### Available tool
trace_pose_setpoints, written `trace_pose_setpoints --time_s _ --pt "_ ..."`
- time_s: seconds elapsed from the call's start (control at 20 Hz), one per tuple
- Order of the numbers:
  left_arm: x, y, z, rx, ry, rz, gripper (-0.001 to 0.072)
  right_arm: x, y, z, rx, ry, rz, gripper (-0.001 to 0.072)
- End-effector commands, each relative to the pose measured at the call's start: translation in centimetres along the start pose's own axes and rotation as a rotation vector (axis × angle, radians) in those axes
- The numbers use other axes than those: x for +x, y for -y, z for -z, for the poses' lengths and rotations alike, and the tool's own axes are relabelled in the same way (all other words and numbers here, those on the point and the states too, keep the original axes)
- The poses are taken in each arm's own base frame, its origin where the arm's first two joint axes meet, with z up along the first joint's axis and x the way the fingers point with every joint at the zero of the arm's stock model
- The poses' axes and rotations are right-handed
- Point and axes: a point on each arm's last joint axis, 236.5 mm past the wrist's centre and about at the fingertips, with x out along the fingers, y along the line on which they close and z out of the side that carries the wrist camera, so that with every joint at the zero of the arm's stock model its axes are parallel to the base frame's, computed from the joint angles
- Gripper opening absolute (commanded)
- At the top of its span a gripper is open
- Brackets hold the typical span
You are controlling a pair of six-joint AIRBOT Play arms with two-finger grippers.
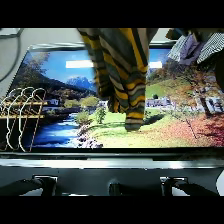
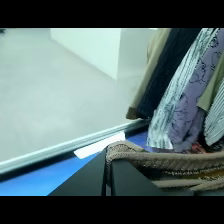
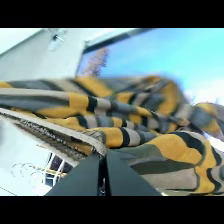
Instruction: Fold the clothes and pants, and hang the long-sleeved shirts on hangers.
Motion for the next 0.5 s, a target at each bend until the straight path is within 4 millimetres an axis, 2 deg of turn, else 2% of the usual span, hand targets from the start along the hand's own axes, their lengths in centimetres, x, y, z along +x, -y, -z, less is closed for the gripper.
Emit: trace_pose_setpoints --time_s 0.0,0.05,0.15,0.25,0.35,0.45 --pt "-3.3 1.4 2.2 -0.149 -0.157 0.019 0.0028 -1.6 -1.4 0.6 -0.038 -0.007 -0.016 0.0033" --pt "-3.6 1.8 4.1 -0.221 -0.240 0.022 0.0028 -1.4 -0.6 1.3 -0.035 -0.039 0.010 0.0033" --pt "-4.2 2.4 9.3 -0.392 -0.439 0.001 0.0027 -0.3 2.1 3.5 -0.006 -0.133 0.083 0.0033" --pt "-4.7 3.2 15.4 -0.506 -0.643 -0.026 0.0027 1.4 7.1 7.4 0.018 -0.285 0.220 0.0033" --pt "-4.8 5.0 21.8 -0.558 -0.817 -0.029 0.0027 2.6 12.7 11.4 -0.075 -0.405 0.451 0.0033" --pt "-5.1 6.8 27.8 -0.613 -0.958 -0.043 0.0027 3.4 16.6 15.2 -0.199 -0.503 0.653 0.0032"
